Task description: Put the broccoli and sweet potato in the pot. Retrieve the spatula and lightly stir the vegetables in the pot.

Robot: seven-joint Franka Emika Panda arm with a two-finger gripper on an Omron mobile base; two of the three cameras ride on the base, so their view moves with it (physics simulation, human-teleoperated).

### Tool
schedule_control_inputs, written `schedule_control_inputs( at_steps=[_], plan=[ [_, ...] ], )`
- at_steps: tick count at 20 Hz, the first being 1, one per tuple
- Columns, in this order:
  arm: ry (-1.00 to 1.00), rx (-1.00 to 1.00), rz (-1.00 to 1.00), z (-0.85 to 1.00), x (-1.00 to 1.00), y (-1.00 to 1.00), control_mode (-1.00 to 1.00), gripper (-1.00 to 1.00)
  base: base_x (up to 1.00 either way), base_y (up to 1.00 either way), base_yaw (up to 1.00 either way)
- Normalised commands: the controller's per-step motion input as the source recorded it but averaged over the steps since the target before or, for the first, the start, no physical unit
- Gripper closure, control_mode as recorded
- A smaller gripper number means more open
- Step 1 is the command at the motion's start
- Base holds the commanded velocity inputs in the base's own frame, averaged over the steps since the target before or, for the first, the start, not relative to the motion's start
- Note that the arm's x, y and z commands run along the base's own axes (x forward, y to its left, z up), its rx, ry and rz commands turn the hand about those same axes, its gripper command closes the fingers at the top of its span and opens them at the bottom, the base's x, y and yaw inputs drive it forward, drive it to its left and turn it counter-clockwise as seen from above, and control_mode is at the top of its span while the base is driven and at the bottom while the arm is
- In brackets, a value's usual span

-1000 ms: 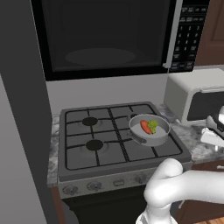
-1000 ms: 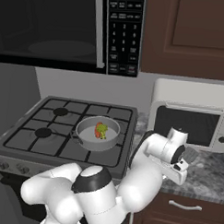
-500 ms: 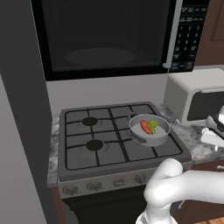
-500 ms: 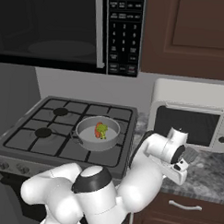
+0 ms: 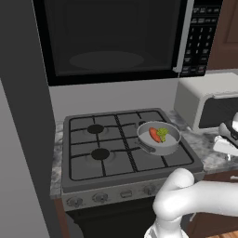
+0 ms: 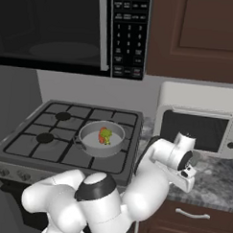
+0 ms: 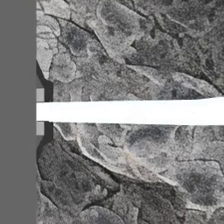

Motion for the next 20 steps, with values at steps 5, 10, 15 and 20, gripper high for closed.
schedule_control_inputs(
  at_steps=[5, 10, 15, 20],
  plan=[
    [-0.02, 0.00, 0.00, 0.16, -0.40, 0.00, -1.00, 1.00, 0.00, 0.00, 0.00],
    [0.00, 0.00, 0.06, 0.88, -0.51, 0.05, -1.00, 1.00, 0.00, 0.00, 0.00],
    [0.00, -0.02, 0.15, 0.99, -0.62, 0.73, -1.00, 1.00, 0.00, 0.00, 0.00],
    [-0.03, -0.06, 0.26, 1.00, -0.61, 0.99, -1.00, 1.00, 0.00, 0.00, 0.00]
  ],
)
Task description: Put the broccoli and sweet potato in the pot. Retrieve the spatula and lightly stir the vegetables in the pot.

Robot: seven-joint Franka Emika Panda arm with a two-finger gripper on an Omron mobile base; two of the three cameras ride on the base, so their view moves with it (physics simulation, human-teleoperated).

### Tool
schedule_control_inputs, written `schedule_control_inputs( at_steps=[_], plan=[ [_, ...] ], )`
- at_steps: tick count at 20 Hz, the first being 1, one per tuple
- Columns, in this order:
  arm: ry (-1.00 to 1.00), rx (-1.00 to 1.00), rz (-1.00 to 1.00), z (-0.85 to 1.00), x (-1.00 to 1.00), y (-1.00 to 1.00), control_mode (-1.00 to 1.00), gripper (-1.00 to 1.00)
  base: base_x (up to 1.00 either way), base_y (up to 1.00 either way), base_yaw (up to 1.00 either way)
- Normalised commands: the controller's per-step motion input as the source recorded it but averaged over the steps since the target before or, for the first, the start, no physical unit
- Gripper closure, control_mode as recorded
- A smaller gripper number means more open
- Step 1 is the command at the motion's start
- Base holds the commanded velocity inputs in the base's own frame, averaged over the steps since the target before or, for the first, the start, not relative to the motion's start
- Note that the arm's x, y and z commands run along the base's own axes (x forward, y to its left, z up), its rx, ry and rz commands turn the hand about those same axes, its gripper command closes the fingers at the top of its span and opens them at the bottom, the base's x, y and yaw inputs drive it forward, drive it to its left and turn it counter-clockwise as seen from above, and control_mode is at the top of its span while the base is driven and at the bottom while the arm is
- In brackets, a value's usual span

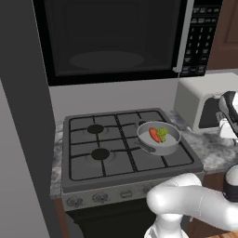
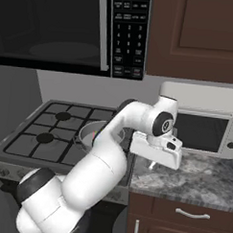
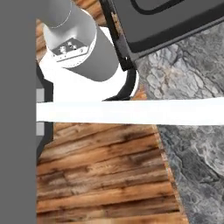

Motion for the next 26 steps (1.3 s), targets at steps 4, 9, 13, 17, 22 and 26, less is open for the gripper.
schedule_control_inputs(
  at_steps=[4, 9, 13, 17, 22, 26],
  plan=[
    [0.00, -0.13, 0.36, 0.95, -0.45, 0.73, -1.00, 1.00, 0.00, 0.00, 0.00],
    [0.03, -0.13, 0.59, 0.61, -0.26, 0.36, -1.00, 1.00, 0.00, 0.00, 0.00],
    [0.02, -0.11, 0.67, 0.36, -0.22, 0.13, -1.00, 1.00, 0.00, 0.00, 0.00],
    [0.01, -0.14, 0.61, 0.41, -0.01, 0.39, -1.00, 1.00, 0.00, 0.00, 0.00],
    [0.18, -0.33, 0.39, 0.45, 0.01, 0.49, -1.00, 1.00, 0.00, 0.00, 0.00],
    [0.19, -0.28, 0.02, 0.17, 0.17, 0.10, -1.00, 1.00, 0.00, 0.00, 0.00]
  ],
)
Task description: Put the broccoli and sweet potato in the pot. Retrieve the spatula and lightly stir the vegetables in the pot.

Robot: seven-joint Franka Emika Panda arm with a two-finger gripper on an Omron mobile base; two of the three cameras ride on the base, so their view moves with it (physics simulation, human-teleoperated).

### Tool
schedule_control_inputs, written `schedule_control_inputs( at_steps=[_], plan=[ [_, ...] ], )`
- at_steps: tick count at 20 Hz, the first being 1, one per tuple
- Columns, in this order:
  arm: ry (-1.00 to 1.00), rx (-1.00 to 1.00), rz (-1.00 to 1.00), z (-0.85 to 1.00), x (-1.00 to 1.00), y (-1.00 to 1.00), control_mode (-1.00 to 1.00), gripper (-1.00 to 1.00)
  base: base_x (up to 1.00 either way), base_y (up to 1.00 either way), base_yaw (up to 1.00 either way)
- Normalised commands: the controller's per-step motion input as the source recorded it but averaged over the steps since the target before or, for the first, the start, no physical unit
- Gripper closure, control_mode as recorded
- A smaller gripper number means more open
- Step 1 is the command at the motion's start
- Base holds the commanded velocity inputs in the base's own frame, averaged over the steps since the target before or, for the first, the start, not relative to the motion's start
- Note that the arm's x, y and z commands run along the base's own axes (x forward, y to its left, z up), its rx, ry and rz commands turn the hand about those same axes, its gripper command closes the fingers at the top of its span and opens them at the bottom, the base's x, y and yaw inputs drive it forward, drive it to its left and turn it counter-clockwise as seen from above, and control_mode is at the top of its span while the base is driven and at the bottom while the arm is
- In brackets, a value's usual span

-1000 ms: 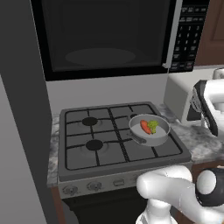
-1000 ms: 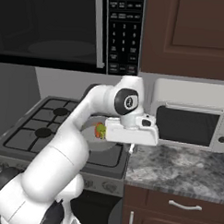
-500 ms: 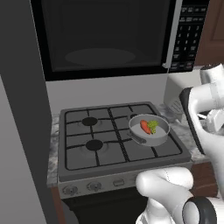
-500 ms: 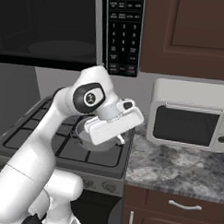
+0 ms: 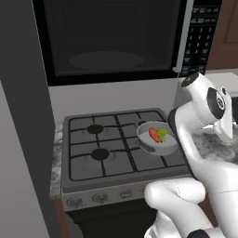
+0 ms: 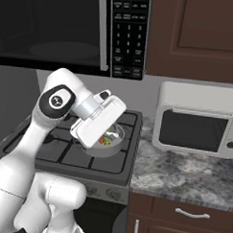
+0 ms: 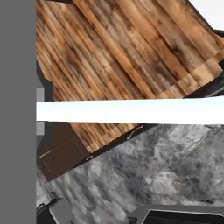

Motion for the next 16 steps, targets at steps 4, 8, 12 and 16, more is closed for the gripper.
schedule_control_inputs(
  at_steps=[4, 8, 12, 16],
  plan=[
    [0.08, -0.14, 0.00, 0.00, 0.05, 0.02, -1.00, 1.00, 0.00, 0.00, 0.00],
    [0.07, -0.01, -0.01, 0.02, 0.24, -0.01, -1.00, 1.00, 0.00, 0.00, 0.00],
    [0.18, -0.06, -0.09, 0.22, 0.58, 0.00, -1.00, 1.00, 0.00, 0.00, 0.00],
    [0.11, -0.07, -0.09, 0.12, 0.46, 0.00, -1.00, 1.00, 0.00, 0.00, 0.00]
  ],
)
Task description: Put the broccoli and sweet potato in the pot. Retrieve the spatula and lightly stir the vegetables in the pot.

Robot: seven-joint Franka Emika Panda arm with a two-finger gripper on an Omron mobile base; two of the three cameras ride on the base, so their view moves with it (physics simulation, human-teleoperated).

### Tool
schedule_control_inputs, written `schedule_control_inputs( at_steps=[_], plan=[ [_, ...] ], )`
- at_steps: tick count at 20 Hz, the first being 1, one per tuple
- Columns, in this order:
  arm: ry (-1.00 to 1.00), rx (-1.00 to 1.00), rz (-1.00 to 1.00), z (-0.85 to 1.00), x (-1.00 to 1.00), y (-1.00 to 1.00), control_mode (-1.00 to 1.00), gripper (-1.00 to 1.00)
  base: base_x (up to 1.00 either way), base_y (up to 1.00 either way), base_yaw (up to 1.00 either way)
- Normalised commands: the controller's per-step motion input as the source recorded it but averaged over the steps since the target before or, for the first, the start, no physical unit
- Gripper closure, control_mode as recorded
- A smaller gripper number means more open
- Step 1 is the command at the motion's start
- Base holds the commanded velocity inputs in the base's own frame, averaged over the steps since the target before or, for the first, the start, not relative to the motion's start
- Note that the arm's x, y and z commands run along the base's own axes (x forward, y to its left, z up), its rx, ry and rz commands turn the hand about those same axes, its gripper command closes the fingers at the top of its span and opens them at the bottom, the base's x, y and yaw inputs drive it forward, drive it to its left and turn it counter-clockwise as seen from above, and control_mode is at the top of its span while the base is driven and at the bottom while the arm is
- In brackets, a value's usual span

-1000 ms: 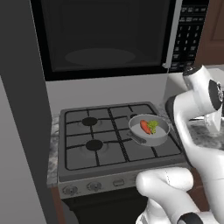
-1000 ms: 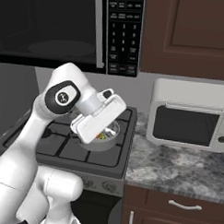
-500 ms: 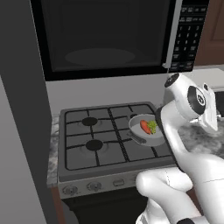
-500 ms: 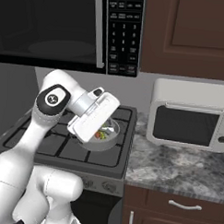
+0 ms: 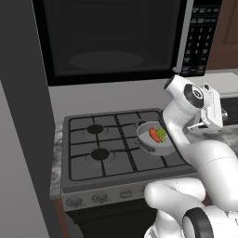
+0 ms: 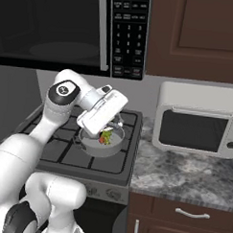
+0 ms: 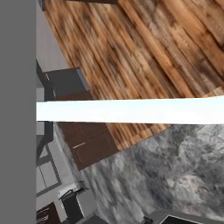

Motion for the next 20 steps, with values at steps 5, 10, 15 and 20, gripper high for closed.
schedule_control_inputs(
  at_steps=[5, 10, 15, 20],
  plan=[
    [-0.03, -0.01, -0.04, -0.13, 0.15, 0.00, -1.00, 1.00, 0.00, 0.00, 0.00],
    [-0.01, -0.04, 0.00, -0.05, 0.08, 0.00, -1.00, 1.00, 0.00, 0.00, 0.00],
    [0.00, -0.11, 0.00, -0.19, 0.01, 0.00, -1.00, 1.00, 0.00, 0.00, 0.00],
    [0.00, -0.15, 0.00, -0.15, 0.05, 0.00, -1.00, 1.00, 0.00, 0.00, 0.00]
  ],
)
